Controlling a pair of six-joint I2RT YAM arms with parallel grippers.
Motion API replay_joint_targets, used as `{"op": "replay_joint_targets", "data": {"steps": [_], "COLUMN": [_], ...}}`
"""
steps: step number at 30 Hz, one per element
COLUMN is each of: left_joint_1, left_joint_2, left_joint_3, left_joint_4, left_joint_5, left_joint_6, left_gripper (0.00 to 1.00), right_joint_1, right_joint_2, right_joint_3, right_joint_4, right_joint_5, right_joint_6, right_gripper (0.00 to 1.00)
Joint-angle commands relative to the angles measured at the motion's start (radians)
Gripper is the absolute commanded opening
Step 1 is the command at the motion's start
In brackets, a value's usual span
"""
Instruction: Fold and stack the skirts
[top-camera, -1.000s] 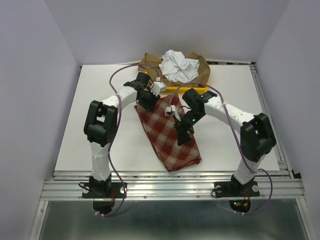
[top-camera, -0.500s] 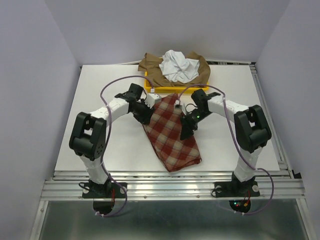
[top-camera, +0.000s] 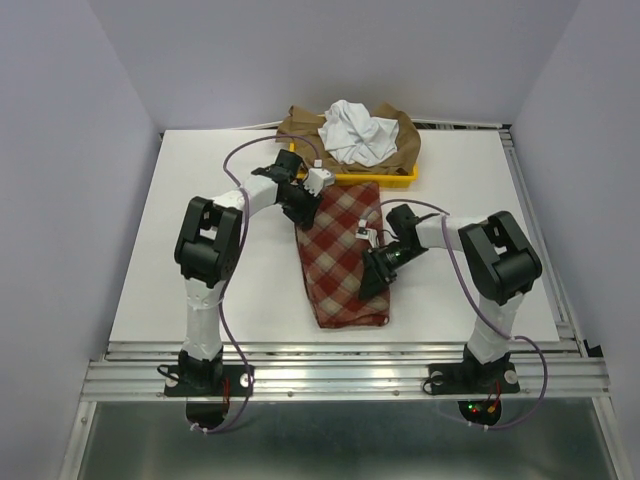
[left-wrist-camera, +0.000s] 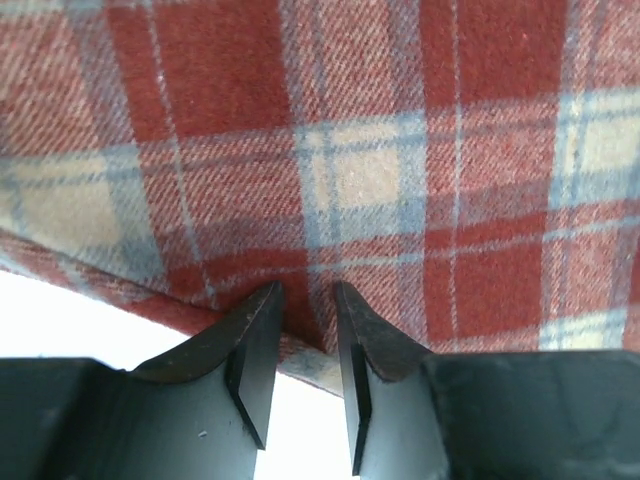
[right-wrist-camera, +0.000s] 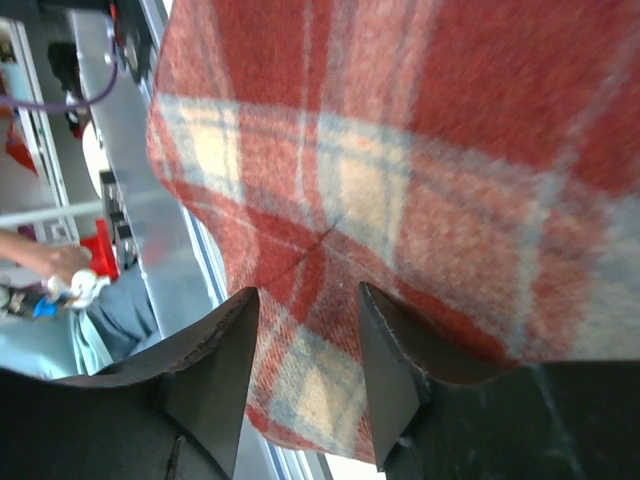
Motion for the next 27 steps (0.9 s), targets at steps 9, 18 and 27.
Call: {"op": "replay_joint_targets", "data": {"steps": [9, 18, 27], "left_joint_1": [0.005, -0.041, -0.238], "left_joint_2": [-0.600, -1.000, -1.227], "left_joint_3": [-0.344, -0.618, -0.871], "left_joint_4": [0.086, 0.245, 0.318], "left_joint_5": [0.040, -0.048, -0.083], "left_joint_6": [0.158, 0.302, 0.414], "left_gripper": [0.58, 0.87, 0.93], "right_joint_1": [-0.063, -0.113, -0.113], "right_joint_2": [-0.382, -0.580, -0.574], "right_joint_3": [-0.071, -0.332, -0.534], "right_joint_4": [0.124, 0.182, 0.328], "right_joint_5": [0.204, 0.417, 0.344], "right_joint_6": [0.321, 0.724, 0.888], "right_gripper": [0.69, 0.80, 0.85]}}
